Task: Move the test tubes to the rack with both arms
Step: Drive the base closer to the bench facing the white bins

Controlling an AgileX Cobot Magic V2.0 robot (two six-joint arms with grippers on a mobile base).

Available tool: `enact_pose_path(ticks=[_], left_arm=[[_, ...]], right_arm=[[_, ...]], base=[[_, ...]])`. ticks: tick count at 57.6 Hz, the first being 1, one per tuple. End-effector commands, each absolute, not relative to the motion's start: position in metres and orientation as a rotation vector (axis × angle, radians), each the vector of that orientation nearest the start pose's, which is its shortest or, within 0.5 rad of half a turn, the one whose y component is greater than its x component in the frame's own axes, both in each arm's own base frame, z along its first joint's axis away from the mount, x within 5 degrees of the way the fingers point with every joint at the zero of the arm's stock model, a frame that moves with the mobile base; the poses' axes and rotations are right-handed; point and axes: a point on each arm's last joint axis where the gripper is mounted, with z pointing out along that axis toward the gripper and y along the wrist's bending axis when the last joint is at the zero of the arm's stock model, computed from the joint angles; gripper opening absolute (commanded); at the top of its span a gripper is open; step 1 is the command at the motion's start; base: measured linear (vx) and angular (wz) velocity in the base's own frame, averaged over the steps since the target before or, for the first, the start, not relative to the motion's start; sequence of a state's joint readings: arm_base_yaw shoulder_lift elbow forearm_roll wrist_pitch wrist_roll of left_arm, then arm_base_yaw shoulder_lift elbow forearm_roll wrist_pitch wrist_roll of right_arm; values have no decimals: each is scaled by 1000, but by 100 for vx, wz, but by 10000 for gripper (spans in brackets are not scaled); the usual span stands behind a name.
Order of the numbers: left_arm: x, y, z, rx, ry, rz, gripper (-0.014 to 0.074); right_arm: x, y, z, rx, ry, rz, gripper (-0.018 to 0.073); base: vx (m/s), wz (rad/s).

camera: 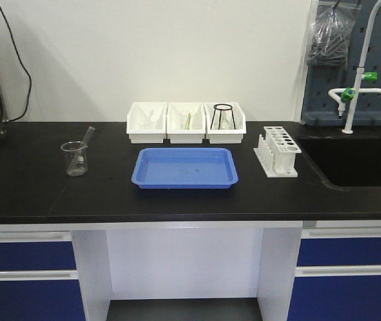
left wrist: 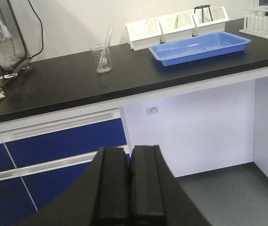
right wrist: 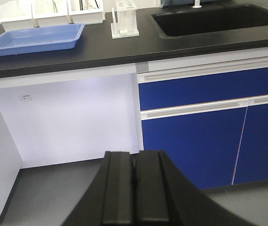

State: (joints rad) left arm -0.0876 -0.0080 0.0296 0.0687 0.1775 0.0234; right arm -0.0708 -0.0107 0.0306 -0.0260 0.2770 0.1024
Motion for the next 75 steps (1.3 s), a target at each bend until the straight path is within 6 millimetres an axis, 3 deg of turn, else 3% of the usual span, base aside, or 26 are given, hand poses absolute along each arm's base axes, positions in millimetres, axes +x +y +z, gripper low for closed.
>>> enact_pose_path(ticks=[1, 75], left_arm=[[57, -4, 186, 132, 1618, -1, -15], [57, -4, 186, 132, 1618, -1, -15]], right_arm=[[56, -5, 183, 122, 1695, -11, -8], [56, -5, 183, 122, 1695, -11, -8]], base=[[0, 0], [6, 1]])
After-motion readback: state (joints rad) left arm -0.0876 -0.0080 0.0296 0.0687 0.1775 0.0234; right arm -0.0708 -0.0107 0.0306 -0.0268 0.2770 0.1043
